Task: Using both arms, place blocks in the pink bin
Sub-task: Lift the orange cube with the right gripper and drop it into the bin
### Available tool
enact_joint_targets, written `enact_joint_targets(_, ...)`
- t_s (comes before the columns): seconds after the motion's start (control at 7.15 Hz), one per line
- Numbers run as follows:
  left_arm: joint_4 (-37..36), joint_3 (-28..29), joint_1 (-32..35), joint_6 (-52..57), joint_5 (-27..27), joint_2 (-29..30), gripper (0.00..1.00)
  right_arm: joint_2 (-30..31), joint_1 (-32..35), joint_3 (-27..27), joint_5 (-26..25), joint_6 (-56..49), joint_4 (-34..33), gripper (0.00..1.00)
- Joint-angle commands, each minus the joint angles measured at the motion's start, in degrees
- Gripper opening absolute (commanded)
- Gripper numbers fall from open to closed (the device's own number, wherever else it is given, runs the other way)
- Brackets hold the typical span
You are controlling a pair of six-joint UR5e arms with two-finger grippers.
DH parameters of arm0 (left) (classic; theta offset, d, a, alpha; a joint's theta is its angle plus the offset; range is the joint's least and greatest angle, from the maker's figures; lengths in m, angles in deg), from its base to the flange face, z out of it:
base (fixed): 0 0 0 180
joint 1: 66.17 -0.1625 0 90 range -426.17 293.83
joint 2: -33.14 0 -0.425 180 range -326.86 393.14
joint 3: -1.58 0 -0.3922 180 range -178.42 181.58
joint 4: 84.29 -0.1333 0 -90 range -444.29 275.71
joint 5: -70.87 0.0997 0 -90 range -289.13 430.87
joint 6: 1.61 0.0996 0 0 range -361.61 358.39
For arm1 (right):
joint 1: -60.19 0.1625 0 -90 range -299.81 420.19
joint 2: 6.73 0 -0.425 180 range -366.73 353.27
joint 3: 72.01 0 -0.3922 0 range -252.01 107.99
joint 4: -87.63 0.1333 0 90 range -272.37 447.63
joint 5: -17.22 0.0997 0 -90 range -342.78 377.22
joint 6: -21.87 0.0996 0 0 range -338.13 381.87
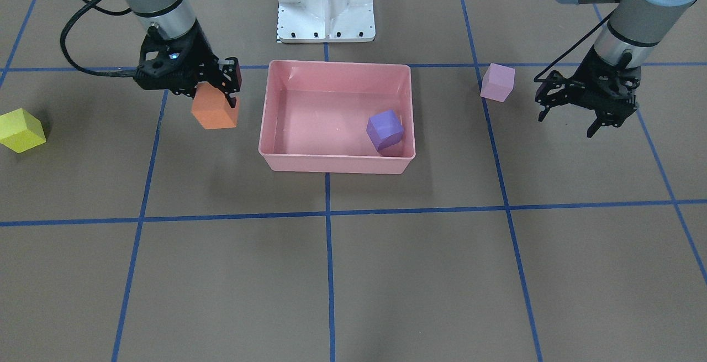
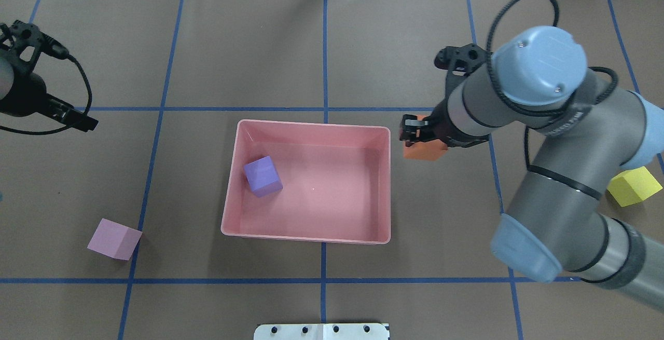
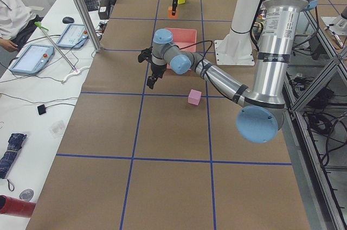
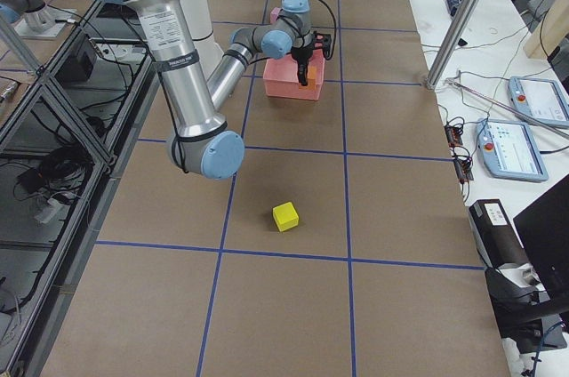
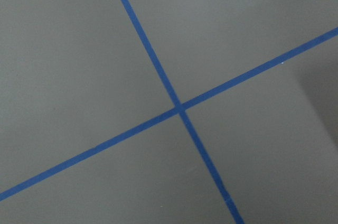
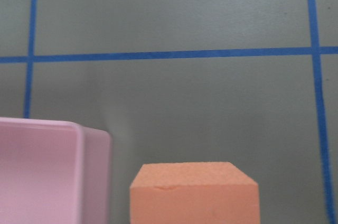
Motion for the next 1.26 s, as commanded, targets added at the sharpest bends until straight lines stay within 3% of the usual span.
enact_joint_targets(0.0,5.2,0.1,0.1,-0.5,-1.8,-4.4,1.00,-11.8,-6.6,-5.9,-7.5,11.2,-4.9,0.10)
enact_joint_targets(0.14,5.2,0.1,0.1,-0.5,-1.9,-4.4,1.00,-14.2,-9.2,-8.4,-11.0,15.1,-5.0,0.64)
enact_joint_targets(0.28,5.2,-0.5,0.0,-0.6,-1.9,-4.2,1.00,-14.6,-10.4,-8.4,-13.1,15.4,-5.2,0.99)
enact_joint_targets(0.42,5.5,-0.8,-0.1,-4.1,-1.9,-4.2,1.00,-14.5,-10.4,-7.9,-13.2,15.1,-6.2,1.00)
enact_joint_targets(0.84,15.6,-0.8,-5.0,-14.9,-1.2,-8.6,1.00,-13.9,-5.8,-4.0,-12.1,9.6,-9.9,1.00)
enact_joint_targets(1.12,15.8,-1.5,-10.2,-20.5,2.5,-8.7,1.00,-11.4,3.1,-4.0,-3.5,-0.9,-10.1,1.00)
